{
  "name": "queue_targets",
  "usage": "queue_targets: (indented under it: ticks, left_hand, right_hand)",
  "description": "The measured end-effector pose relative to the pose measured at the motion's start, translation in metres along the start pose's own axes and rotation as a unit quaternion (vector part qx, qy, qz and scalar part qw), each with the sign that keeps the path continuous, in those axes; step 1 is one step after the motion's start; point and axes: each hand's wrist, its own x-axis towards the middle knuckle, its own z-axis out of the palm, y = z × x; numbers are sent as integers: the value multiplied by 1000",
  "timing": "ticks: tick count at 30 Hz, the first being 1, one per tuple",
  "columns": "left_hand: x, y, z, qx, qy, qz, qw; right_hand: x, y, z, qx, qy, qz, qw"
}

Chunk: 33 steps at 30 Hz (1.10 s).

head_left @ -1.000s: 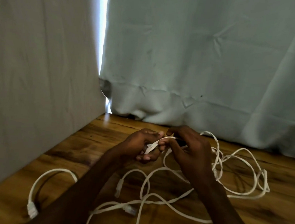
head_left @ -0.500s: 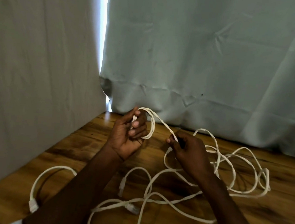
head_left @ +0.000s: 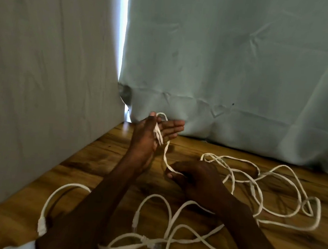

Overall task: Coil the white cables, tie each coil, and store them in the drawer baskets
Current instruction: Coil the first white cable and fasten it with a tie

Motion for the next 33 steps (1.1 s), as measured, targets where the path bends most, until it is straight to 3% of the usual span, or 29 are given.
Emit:
queue_targets:
  ticks: [3,6,9,11,13,16,20,23,25,29,33]
  left_hand:
    - [-7,-14,6,188,-38,-2,981]
    - [-15,-22,3,326,-66,16,943]
    - [-17,-20,6,343,-108,-8,933]
    - [-19,-16,9,338,-145,-47,929]
    - [-23,-13,13,305,-170,-98,932]
    - [-25,-5,12,168,-197,-173,950]
    - [-26,-1,12,38,-232,-214,948]
    - [-23,-2,11,-121,-214,-239,939]
    - [-20,-6,10,-180,-206,-233,933]
    - [-18,-19,12,-221,-207,-221,927]
    - [-20,-17,15,-132,-184,-222,948]
  right_hand:
    - [1,-1,3,1,13,-21,1000]
    - [4,1,0,27,109,-27,993]
    - [6,9,-8,39,247,-1,968]
    - [5,13,-10,26,296,26,954]
    - [3,15,-12,29,311,31,949]
    - [6,16,-19,80,321,44,943]
    - [6,23,-18,129,320,98,933]
    - [5,32,-14,206,267,148,930]
    - [6,24,-14,303,233,173,908]
    - [13,1,-4,377,189,161,892]
    - [17,1,-2,358,192,216,888]
